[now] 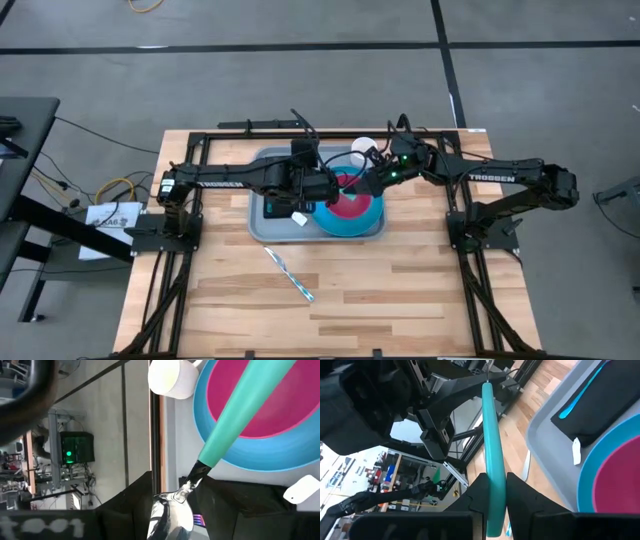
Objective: Set up tray
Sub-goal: Put the blue spoon to the right of the blue fork on the black napkin on the gray serving tray
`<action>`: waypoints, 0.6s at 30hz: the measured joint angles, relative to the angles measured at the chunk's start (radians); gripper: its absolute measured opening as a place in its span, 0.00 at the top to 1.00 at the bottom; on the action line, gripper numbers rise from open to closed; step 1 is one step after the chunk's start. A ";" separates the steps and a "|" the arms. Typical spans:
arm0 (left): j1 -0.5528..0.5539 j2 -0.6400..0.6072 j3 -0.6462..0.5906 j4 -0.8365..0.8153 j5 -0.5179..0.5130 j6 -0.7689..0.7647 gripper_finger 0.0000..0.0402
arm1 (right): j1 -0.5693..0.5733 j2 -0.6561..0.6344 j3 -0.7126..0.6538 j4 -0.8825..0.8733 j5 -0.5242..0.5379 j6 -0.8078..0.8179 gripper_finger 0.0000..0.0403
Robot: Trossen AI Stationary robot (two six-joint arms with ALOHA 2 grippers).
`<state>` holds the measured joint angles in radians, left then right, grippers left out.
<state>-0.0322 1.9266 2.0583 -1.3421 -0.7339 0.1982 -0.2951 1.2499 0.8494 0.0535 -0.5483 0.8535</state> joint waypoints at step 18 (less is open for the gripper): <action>0.024 0.001 -0.002 -0.164 0.023 -0.077 0.66 | -0.018 0.090 0.001 0.142 0.049 0.048 0.92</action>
<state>-0.0086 1.9274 2.0563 -1.5061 -0.7107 0.1215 -0.3128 1.3404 0.8501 0.1959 -0.4990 0.9017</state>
